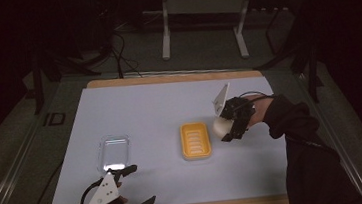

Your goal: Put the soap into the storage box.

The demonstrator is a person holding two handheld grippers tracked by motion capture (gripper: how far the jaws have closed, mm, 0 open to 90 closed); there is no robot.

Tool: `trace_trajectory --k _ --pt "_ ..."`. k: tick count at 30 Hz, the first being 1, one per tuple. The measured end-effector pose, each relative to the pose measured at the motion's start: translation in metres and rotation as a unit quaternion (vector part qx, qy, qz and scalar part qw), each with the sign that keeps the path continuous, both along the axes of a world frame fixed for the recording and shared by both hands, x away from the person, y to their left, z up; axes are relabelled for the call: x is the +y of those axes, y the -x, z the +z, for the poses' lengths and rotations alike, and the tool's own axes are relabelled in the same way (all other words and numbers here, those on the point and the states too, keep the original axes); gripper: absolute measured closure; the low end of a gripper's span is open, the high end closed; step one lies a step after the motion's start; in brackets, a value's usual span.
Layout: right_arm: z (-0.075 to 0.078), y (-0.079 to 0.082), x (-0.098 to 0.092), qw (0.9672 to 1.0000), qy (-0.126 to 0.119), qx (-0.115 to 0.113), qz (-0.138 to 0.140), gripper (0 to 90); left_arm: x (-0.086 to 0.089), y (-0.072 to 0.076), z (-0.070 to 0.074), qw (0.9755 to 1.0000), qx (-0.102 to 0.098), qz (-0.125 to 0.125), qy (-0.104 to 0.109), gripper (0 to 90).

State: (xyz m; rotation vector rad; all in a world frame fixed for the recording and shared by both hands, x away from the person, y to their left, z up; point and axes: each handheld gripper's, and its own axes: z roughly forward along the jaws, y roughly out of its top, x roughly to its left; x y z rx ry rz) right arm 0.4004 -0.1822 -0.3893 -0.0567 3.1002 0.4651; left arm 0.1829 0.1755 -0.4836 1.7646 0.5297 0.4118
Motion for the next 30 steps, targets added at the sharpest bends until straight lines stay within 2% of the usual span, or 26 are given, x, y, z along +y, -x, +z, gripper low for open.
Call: trace_trajectory --k 7,14,21,22,25,30 --pt "-0.002 0.003 0.020 0.9995 -0.019 -0.008 0.023 23.0 0.000 0.000 0.000 1.0000 0.000 -0.001 -0.002 0.1" --pt "-0.003 0.004 0.031 0.9987 -0.036 -0.010 0.034 23.0 0.000 0.001 0.000 1.0000 0.000 -0.003 -0.002 0.1" --pt "-0.010 0.005 0.039 0.9975 -0.052 -0.016 0.045 23.0 0.000 0.001 0.000 1.0000 -0.001 -0.004 -0.001 0.1" --pt "-0.011 0.005 0.041 0.9970 -0.055 -0.022 0.049 23.0 0.000 0.001 0.000 1.0000 -0.001 -0.004 -0.001 0.1" --pt "-0.015 0.003 0.042 0.9964 -0.068 -0.019 0.047 23.0 0.000 0.001 0.000 1.0000 -0.001 -0.005 -0.001 0.1" --pt "-0.024 -0.002 0.045 0.9966 -0.074 -0.013 0.032 23.0 0.000 0.001 0.000 1.0000 -0.001 -0.005 -0.001 0.1"
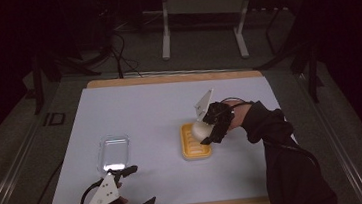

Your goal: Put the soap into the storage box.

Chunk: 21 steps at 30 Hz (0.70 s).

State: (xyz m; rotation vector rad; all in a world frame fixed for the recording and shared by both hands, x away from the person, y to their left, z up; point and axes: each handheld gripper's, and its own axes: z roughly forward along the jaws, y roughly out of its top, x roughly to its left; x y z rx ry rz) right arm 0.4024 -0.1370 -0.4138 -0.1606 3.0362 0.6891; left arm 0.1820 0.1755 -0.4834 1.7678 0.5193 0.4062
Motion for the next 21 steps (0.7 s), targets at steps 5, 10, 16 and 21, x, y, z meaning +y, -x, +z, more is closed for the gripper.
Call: trace_trajectory --k 5,10,16,21 --pt "-0.009 -0.005 0.003 0.9999 -0.006 0.004 -0.013 23.0 0.000 0.000 0.000 1.0000 0.001 -0.001 0.000 0.1" --pt "-0.022 -0.009 0.005 0.9995 -0.018 0.006 -0.026 23.0 0.000 0.000 0.000 1.0000 0.000 -0.002 0.000 0.1" --pt "-0.041 -0.013 0.007 0.9992 0.000 0.012 -0.037 23.0 0.000 0.000 0.000 1.0000 0.001 -0.004 0.000 0.1" --pt "-0.054 -0.015 0.011 0.9986 0.005 0.023 -0.048 22.9 0.000 0.001 0.000 1.0000 0.001 -0.005 -0.002 0.1"
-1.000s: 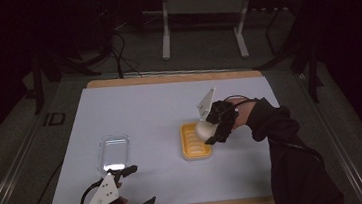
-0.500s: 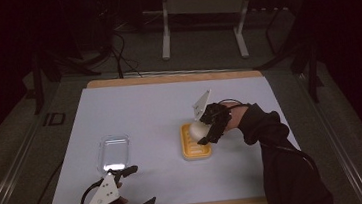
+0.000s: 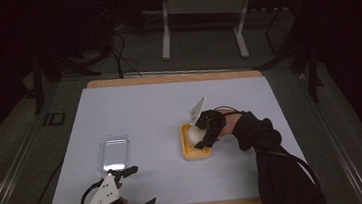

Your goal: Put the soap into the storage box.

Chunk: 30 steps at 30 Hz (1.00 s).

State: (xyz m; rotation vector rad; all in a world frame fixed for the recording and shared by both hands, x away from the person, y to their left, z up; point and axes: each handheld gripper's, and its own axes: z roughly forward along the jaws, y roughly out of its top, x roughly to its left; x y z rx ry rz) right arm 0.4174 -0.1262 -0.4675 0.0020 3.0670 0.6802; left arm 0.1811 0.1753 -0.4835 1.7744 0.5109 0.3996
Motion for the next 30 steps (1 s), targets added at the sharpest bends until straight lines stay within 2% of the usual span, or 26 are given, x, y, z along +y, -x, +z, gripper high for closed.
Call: trace_trajectory --k 2,8,13,16,21,24,30 --pt "-0.007 -0.001 0.001 0.9999 0.012 0.000 -0.006 22.9 0.000 0.000 0.000 1.0000 0.000 -0.001 -0.001 0.1" --pt "-0.021 -0.003 0.005 0.9995 0.026 -0.003 -0.016 22.8 -0.001 0.000 0.000 1.0000 0.000 -0.003 -0.002 0.1" --pt "-0.027 -0.004 0.008 0.9989 0.042 -0.012 -0.018 22.7 -0.001 0.000 0.000 1.0000 0.001 -0.003 -0.002 0.1" --pt "-0.030 -0.004 0.011 0.9986 0.046 -0.006 -0.023 22.4 -0.001 0.000 0.000 1.0000 0.000 -0.004 -0.002 0.1" --pt "-0.021 -0.005 0.011 0.9990 0.033 0.002 -0.031 21.6 -0.001 0.000 0.000 1.0000 0.001 -0.003 -0.002 0.1" --pt "-0.012 -0.005 0.009 0.9993 0.024 -0.010 -0.028 21.8 -0.001 0.000 0.000 1.0000 0.001 -0.003 -0.002 0.1" --pt "0.011 -0.002 0.003 0.9987 0.000 -0.026 -0.044 22.4 -0.001 0.000 0.000 1.0000 0.001 -0.003 -0.002 0.1"
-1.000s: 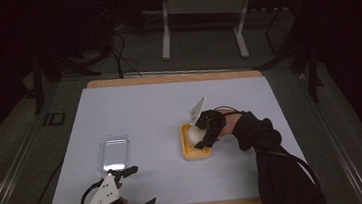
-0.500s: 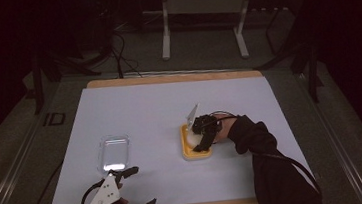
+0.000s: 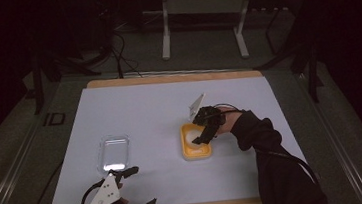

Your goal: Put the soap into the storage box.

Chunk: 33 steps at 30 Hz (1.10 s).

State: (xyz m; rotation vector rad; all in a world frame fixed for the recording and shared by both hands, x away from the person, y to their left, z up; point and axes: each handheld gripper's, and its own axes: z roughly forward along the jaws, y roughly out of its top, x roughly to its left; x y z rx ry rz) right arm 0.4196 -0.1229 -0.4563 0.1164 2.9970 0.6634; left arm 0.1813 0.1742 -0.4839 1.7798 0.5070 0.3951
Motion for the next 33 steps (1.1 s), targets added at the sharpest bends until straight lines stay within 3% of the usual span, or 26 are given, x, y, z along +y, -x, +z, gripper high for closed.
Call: trace_trajectory --k 5,7,9,10,11,14,17,25,26,28,29,32,33 --pt "0.012 0.001 -0.004 0.9999 0.000 0.006 -0.013 24.1 0.000 -0.001 0.000 1.0000 0.000 0.000 -0.001 0.1" --pt "0.017 0.001 -0.008 0.9989 0.002 -0.009 -0.046 18.3 0.000 0.000 0.000 1.0000 0.000 0.000 -0.001 0.1" --pt "0.019 0.001 -0.010 0.9979 -0.001 -0.008 -0.064 17.1 0.000 0.000 0.000 1.0000 0.001 0.001 -0.001 0.1" --pt "0.020 0.001 -0.012 0.9974 -0.003 0.005 -0.072 11.1 0.000 -0.001 0.000 1.0000 0.000 0.001 -0.001 0.1" --pt "0.022 0.001 -0.013 0.9972 -0.004 0.013 -0.073 11.1 0.000 -0.001 0.000 1.0000 0.000 0.001 -0.001 0.1" --pt "0.027 0.002 -0.016 0.9952 -0.013 0.011 -0.097 11.0 0.000 -0.001 0.000 1.0000 0.000 0.001 -0.001 0.1" --pt "0.030 0.005 -0.018 0.9948 -0.019 -0.001 -0.100 11.0 0.000 0.000 0.000 1.0000 0.000 0.001 -0.001 0.1" --pt "0.033 0.015 -0.033 0.9881 -0.049 0.008 -0.146 13.5 0.000 0.000 0.000 1.0000 0.000 0.001 0.000 0.1" --pt "0.031 0.017 -0.037 0.9857 -0.046 -0.001 -0.162 13.8 0.000 0.000 0.000 1.0000 0.000 0.001 -0.001 0.1" --pt "0.031 0.019 -0.039 0.9846 -0.046 -0.006 -0.169 13.8 0.000 0.000 0.000 1.0000 0.001 0.001 -0.001 0.1" --pt "0.031 0.020 -0.042 0.9814 -0.046 -0.011 -0.186 13.8 0.000 0.000 0.000 1.0000 0.001 0.000 -0.001 0.1" --pt "0.031 0.022 -0.049 0.9777 -0.053 -0.014 -0.203 13.8 0.000 0.000 0.000 1.0000 0.000 0.001 0.000 0.1" --pt "0.031 0.024 -0.052 0.9751 -0.057 -0.020 -0.213 14.1 0.000 0.000 0.000 1.0000 0.000 0.001 0.000 0.1"
